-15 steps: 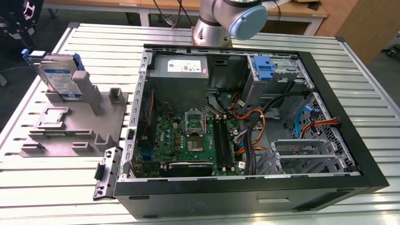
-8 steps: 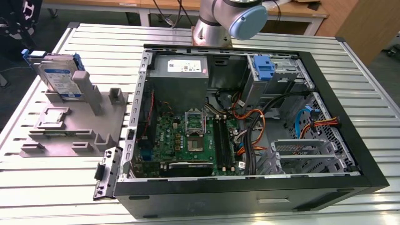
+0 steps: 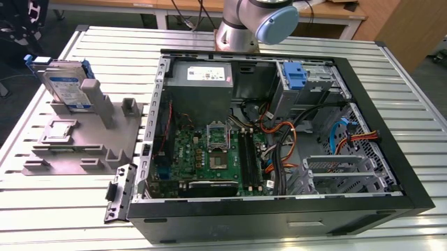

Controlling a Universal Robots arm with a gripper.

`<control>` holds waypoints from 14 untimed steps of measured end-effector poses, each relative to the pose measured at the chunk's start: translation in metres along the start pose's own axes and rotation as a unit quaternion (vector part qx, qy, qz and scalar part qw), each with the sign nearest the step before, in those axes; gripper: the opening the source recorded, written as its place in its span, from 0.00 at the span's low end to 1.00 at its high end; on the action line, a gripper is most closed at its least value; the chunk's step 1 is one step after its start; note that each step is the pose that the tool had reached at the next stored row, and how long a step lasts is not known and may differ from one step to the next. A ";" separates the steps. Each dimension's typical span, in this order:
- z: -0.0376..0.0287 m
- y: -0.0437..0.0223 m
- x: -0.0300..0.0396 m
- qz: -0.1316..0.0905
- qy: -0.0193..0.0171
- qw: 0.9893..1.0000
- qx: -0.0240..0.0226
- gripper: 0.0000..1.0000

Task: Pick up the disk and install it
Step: 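Pick up the disk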

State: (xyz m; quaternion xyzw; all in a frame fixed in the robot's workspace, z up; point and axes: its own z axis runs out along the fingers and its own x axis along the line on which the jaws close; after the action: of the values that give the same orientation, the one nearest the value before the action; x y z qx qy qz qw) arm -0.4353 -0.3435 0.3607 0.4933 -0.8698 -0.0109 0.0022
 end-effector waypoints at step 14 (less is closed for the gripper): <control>0.0020 0.0000 0.0001 -0.064 0.001 0.998 0.000 0.10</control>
State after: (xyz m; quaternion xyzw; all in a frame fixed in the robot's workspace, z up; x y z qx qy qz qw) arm -0.4354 -0.3435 0.3586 0.5482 -0.8363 -0.0107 0.0029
